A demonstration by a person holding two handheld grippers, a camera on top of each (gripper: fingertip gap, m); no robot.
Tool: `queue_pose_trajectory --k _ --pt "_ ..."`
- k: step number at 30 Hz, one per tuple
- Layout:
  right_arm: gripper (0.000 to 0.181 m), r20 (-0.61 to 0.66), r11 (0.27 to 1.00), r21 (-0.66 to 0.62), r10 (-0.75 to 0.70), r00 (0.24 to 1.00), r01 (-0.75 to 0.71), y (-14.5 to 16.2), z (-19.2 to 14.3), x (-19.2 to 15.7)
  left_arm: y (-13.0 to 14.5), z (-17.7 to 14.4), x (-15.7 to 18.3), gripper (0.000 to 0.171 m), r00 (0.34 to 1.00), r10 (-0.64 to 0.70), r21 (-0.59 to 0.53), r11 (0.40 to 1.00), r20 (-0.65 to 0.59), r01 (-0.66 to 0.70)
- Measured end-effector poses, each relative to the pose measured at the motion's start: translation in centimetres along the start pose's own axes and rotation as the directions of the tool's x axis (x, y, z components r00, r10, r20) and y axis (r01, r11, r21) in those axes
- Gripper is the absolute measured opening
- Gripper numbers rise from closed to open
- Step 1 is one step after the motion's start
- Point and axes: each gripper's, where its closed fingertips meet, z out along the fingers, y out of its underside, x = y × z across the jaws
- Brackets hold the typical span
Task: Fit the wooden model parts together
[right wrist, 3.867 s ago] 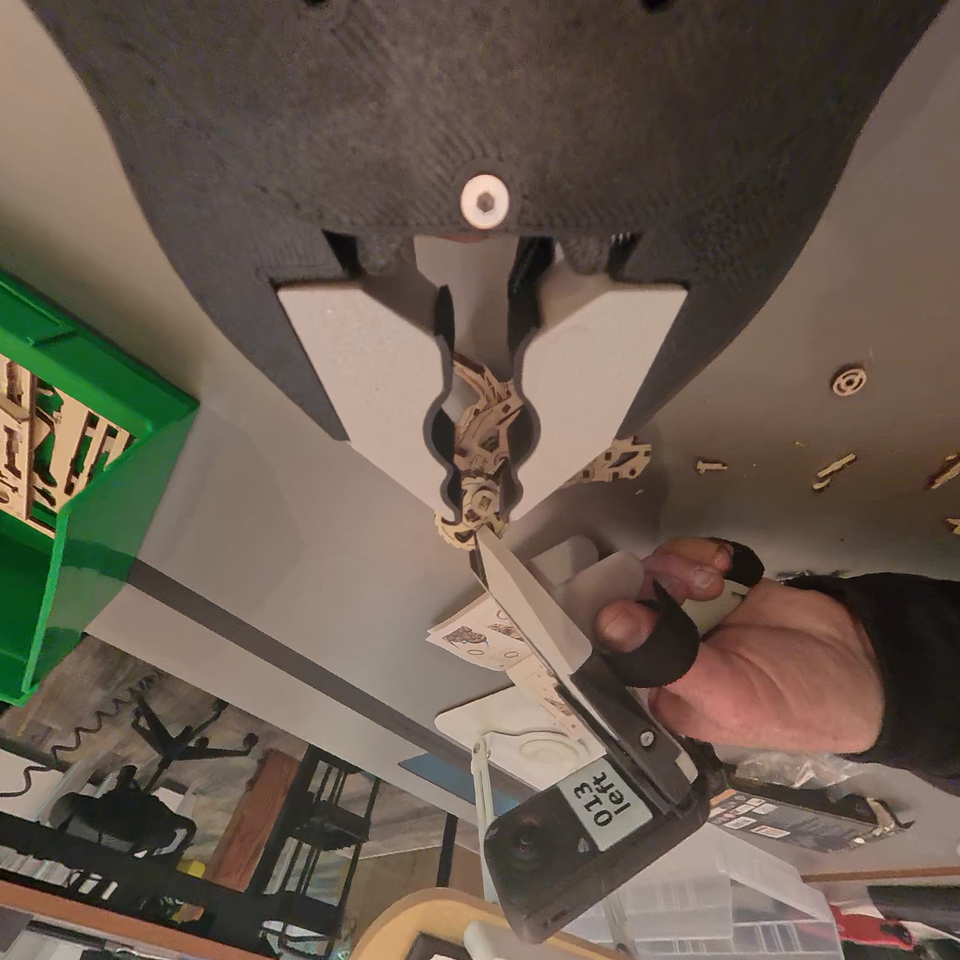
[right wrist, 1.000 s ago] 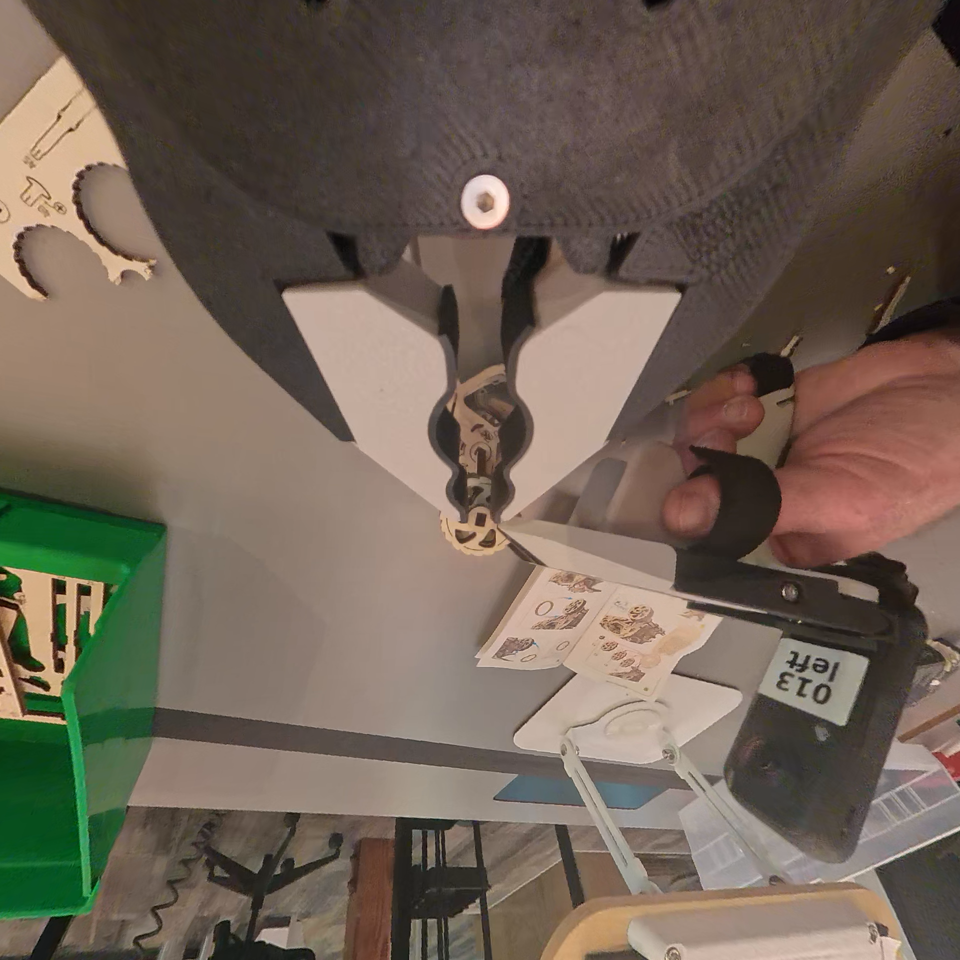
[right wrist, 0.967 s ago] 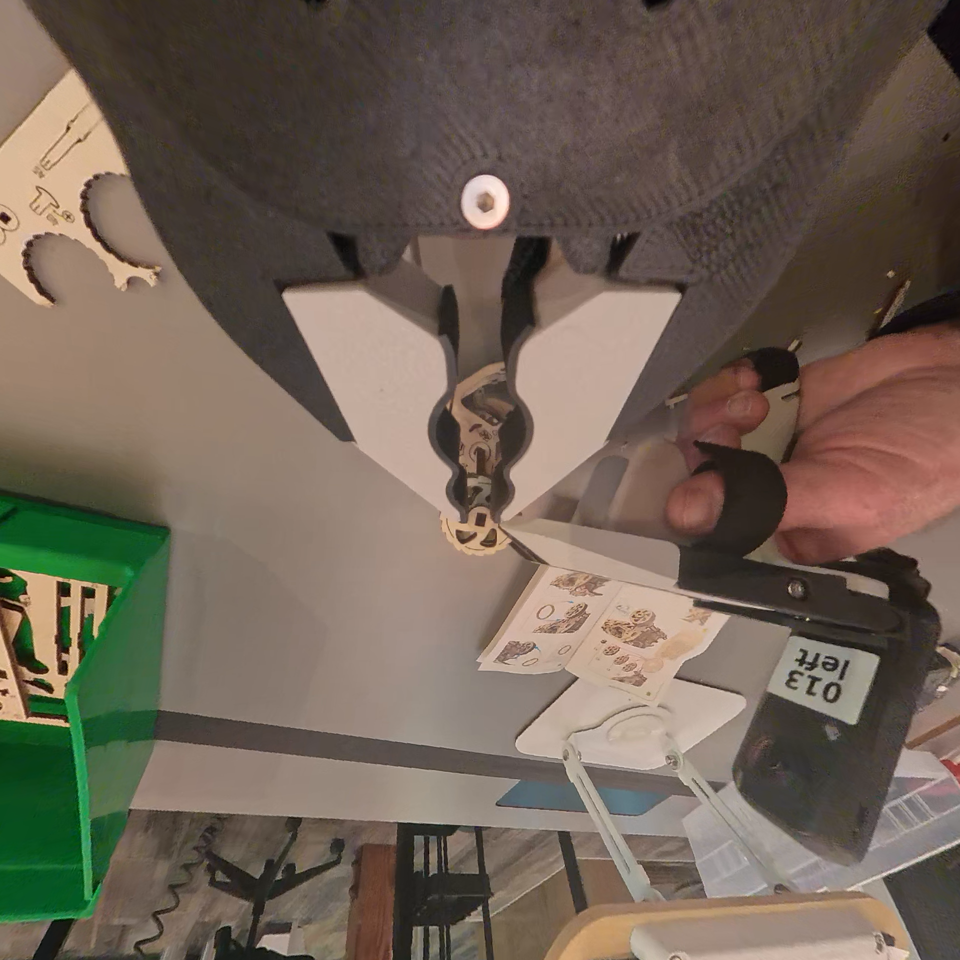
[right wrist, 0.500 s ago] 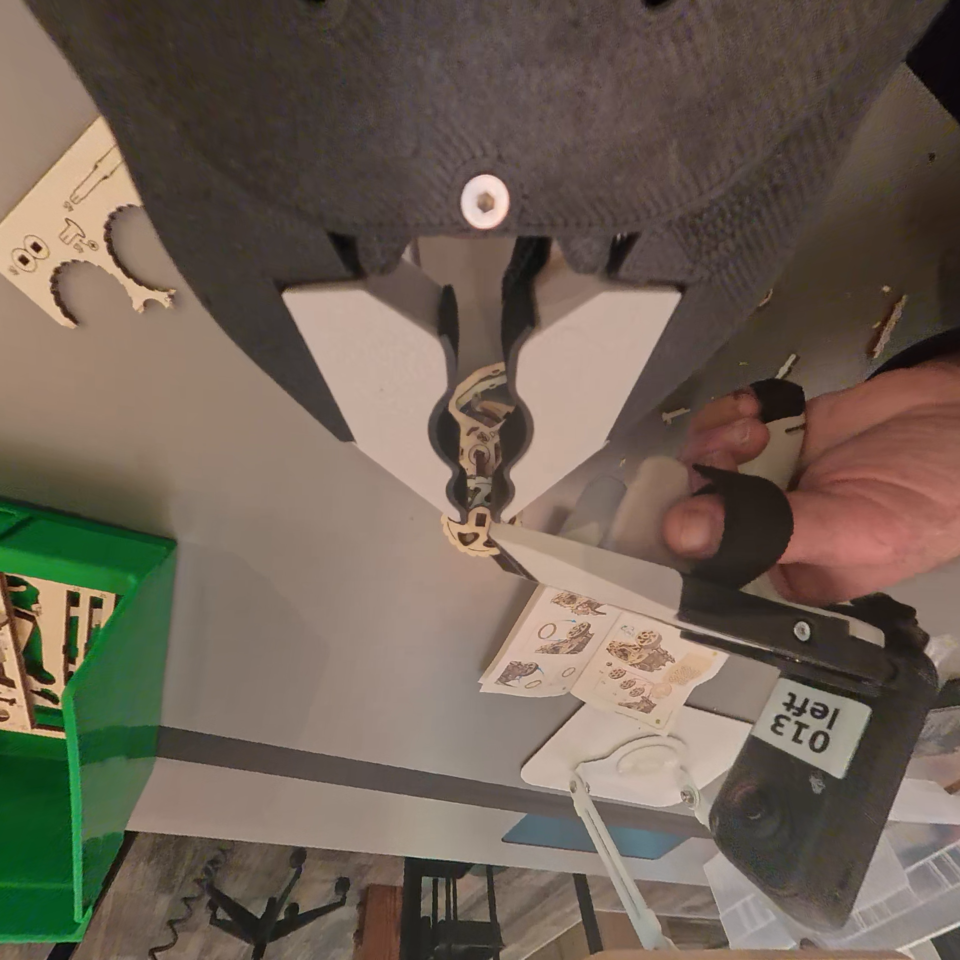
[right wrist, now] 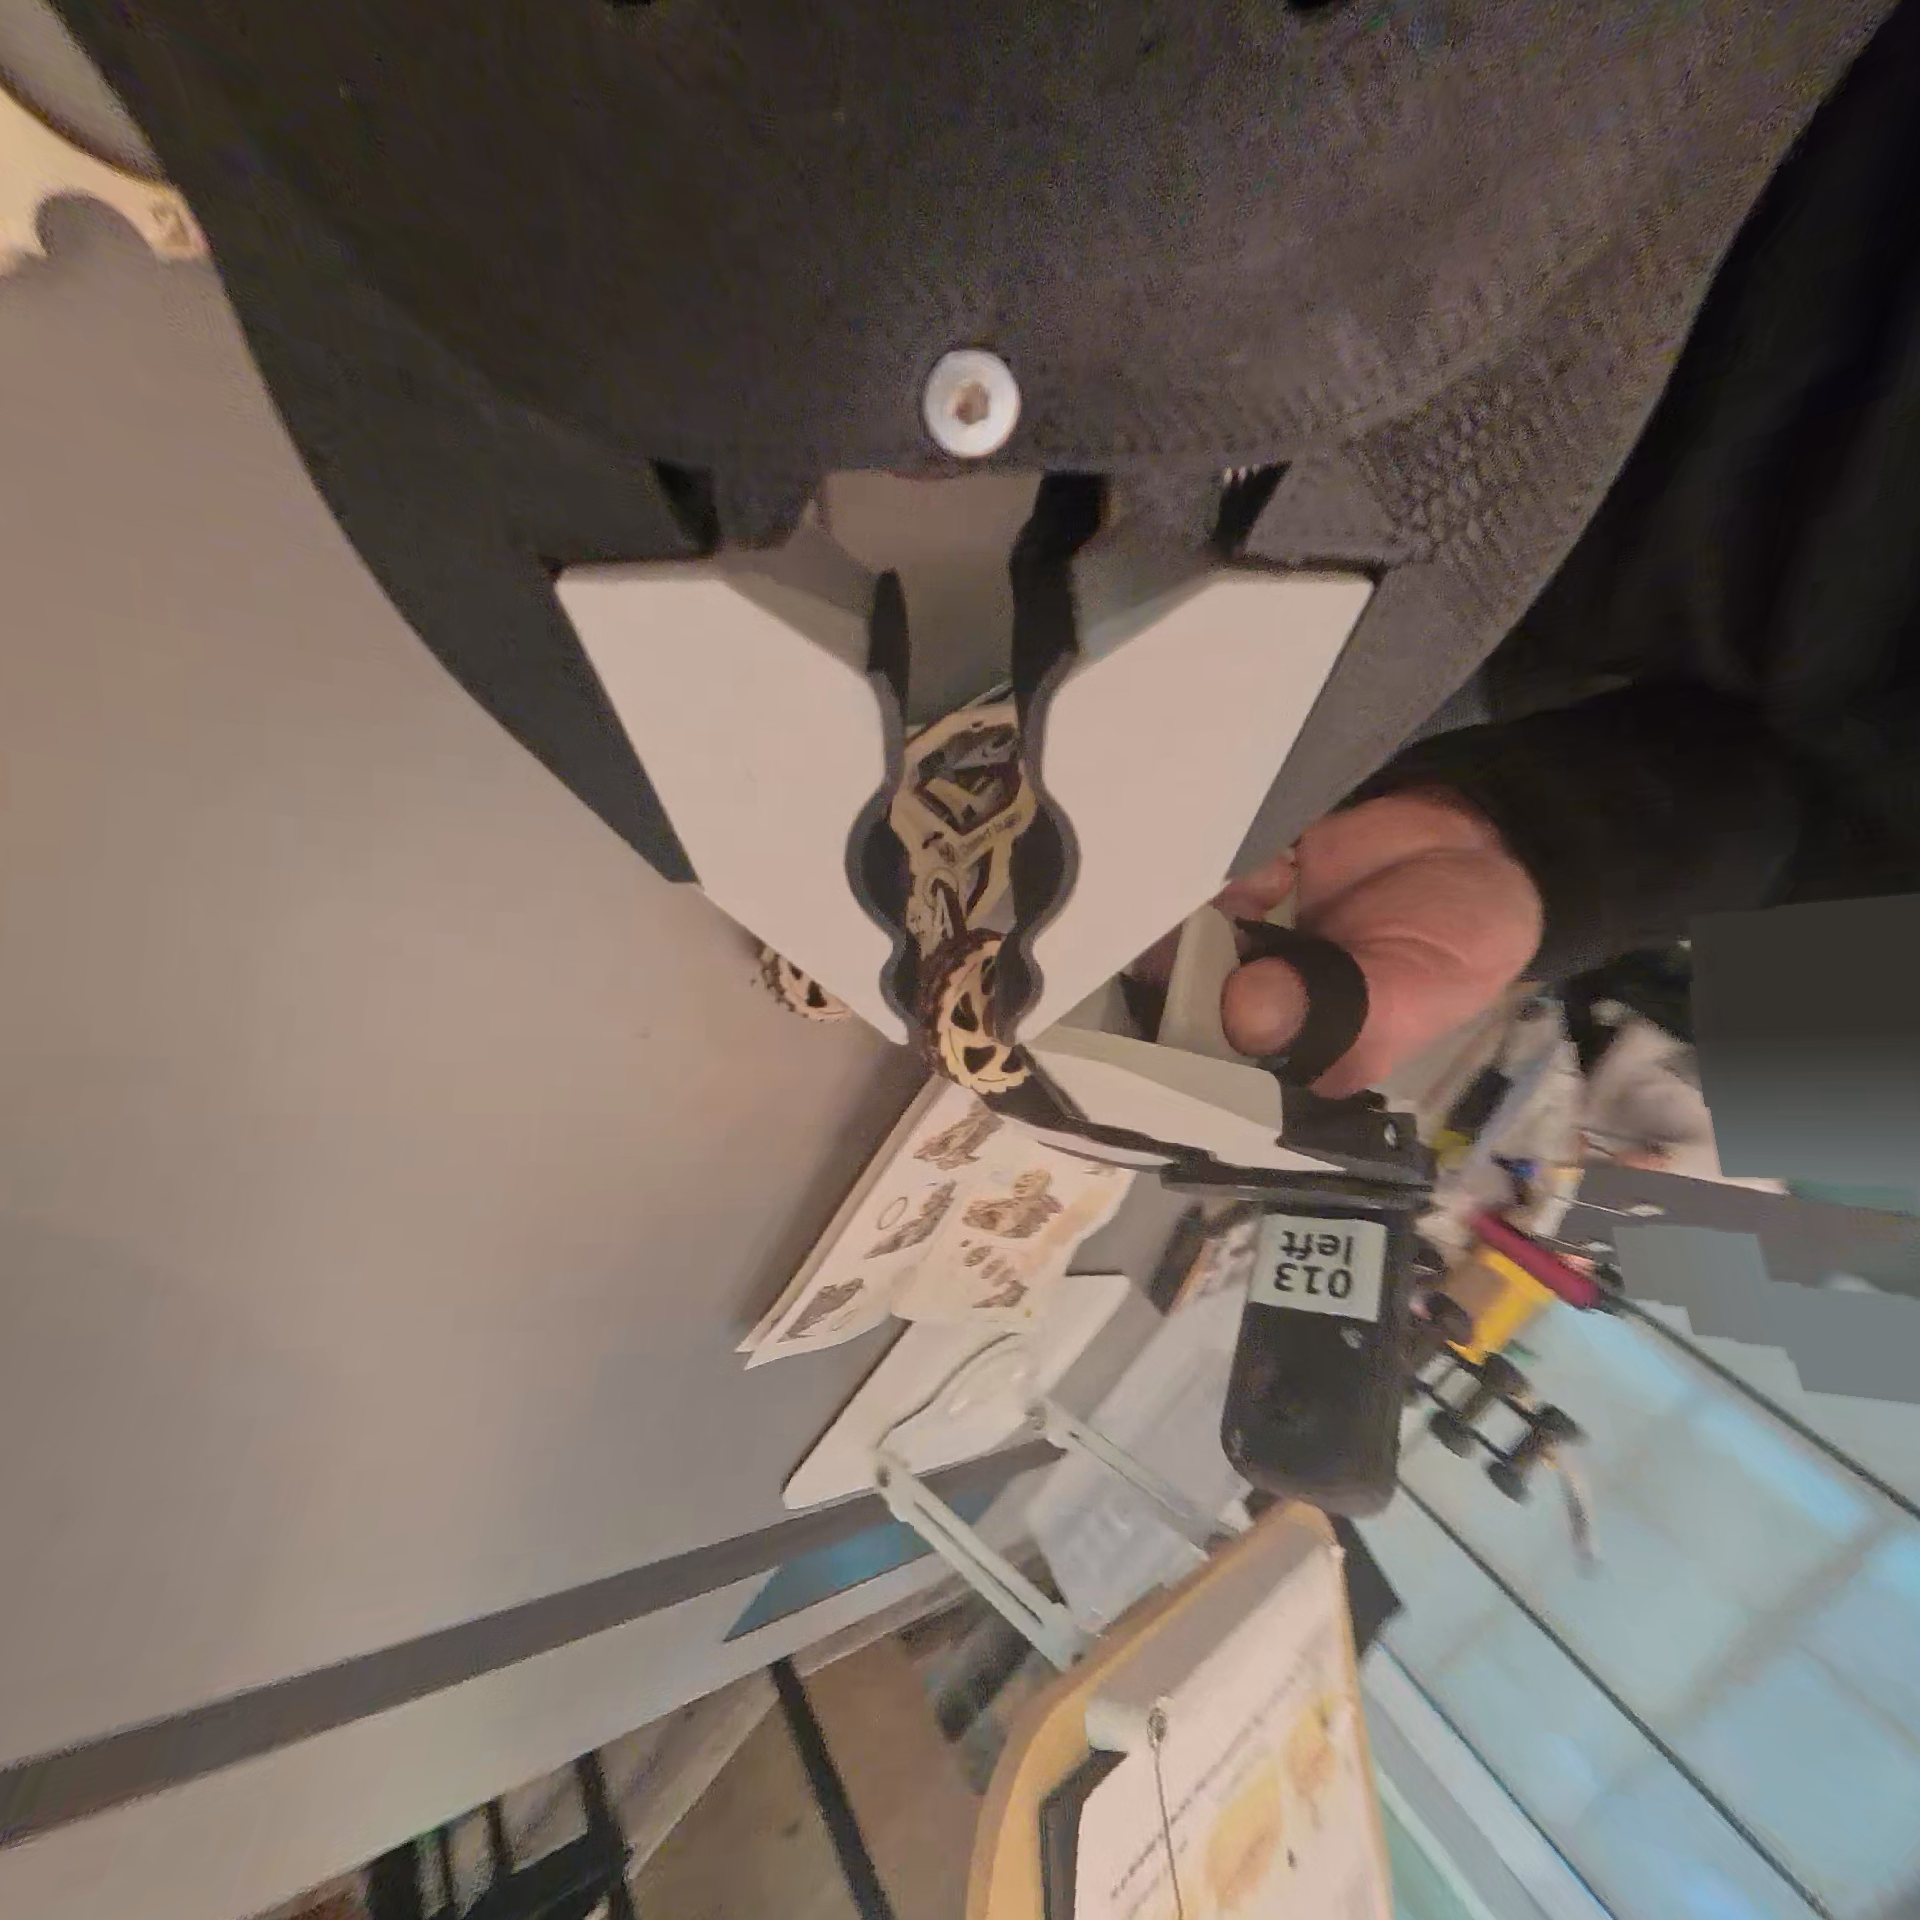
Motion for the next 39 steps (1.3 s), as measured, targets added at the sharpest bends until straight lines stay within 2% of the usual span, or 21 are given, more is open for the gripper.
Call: queue_pose_trajectory --k 6,9,14,26,32,35,39 --pt "0.009 0.154 0.993 0.004 0.115 0.981 -0.117 0.27 0.01 0.17 0.13 -0.05 0.08 0.016 1.0 0.01 -0.005 1.0 -0.02 -0.01" --pt "0.024 0.202 0.989 -0.009 0.149 0.968 -0.151 0.47 0.08 -0.23 0.18 0.02 0.15 0.016 0.999 0.004 -0.008 1.0 -0.033 -0.004" --pt "0.017 0.221 0.985 -0.001 0.171 0.96 -0.175 0.68 0.1 -0.26 0.24 -0.06 0.2 0.016 0.999 0.003 -0.012 1.0 -0.043 -0.004" --pt "0.016 0.214 0.987 -0.016 0.157 0.964 -0.157 0.89 0.15 -0.25 0.38 -0.08 0.21 0.016 0.997 0.055 -0.01 0.998 -0.046 -0.055" --pt "0.016 0.237 0.985 -0.016 0.172 0.956 -0.173 0.87 0.19 -0.39 0.35 -0.27 0.25 0.016 0.997 0.002 -0.016 1.0 -0.08 -0.003" --pt "0.016 0.24 0.985 -0.011 0.173 0.955 -0.175 0.81 0.23 -0.38 0.36 -0.68 0.27 0.023 0.996 -0.009 -0.019 1.0 -0.09 0.007" --pt "0.016 0.247 0.982 -0.012 0.184 0.952 -0.186 0.84 0.2 -0.4 0.8 -0.66 0.32 0.017 0.998 0.026 -0.041 0.999 -0.058 -0.028"
